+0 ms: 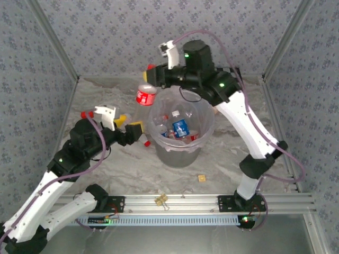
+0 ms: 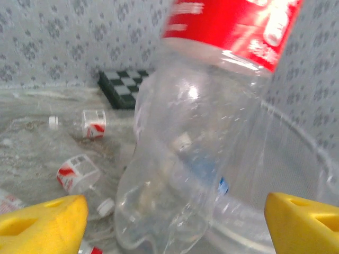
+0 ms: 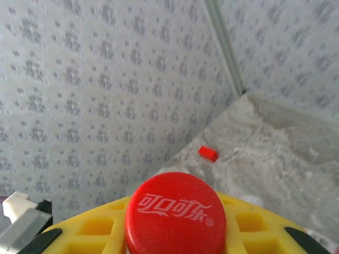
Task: Put the plastic bottles in the bin
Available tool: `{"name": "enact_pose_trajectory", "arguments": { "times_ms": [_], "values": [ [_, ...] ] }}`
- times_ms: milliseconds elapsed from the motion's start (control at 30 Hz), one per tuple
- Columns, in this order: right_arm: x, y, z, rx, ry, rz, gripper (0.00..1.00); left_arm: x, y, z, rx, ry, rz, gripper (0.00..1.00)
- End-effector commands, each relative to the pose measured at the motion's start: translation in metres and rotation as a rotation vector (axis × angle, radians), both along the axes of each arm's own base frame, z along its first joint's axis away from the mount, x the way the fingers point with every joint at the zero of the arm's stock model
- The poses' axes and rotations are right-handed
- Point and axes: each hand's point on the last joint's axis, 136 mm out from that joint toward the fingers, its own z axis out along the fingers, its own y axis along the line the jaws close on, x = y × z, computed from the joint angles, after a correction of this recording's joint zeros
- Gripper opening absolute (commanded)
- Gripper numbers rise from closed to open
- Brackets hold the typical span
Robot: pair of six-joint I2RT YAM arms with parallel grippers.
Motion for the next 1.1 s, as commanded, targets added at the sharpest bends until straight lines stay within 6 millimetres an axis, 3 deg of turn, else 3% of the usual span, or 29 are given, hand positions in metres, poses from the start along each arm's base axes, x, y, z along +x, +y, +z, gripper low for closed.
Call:
{"name": "enact_pose_trajectory", "arguments": {
  "times_ms": [0, 67, 167, 300, 567, 933, 1067],
  "values": [
    [-0.016, -0.058, 0.07, 0.133, -0.179, -0.12, 0.22, 0.006, 0.001, 0.035, -0.131, -0.02, 0.047, 0.87],
    [-0.018, -0.084, 0.08, 0.172, -0.213, -0.192, 0.2, 0.015, -0.003, 0.029, -0.108, 0.012, 0.065, 0.88],
    [-0.015, -0.114, 0.073, 0.195, -0.203, -0.275, 0.15, 0.031, -0.012, 0.016, -0.065, 0.062, 0.081, 0.89],
    [-0.012, -0.13, 0.043, 0.11, -0.149, -0.296, 0.14, 0.048, -0.027, -0.001, -0.028, 0.121, 0.077, 0.89],
    [-0.016, -0.109, -0.037, -0.174, -0.142, -0.278, 0.08, 0.064, -0.029, -0.034, 0.046, 0.212, 0.138, 0.88],
    [-0.023, -0.072, -0.157, -0.254, 0.08, -0.152, 0.04, 0.067, -0.036, -0.061, 0.042, 0.268, 0.134, 0.85],
    [-0.034, -0.056, -0.185, -0.245, 0.07, -0.115, 0.04, 0.068, -0.037, -0.064, 0.04, 0.272, 0.13, 0.84]
  ]
}}
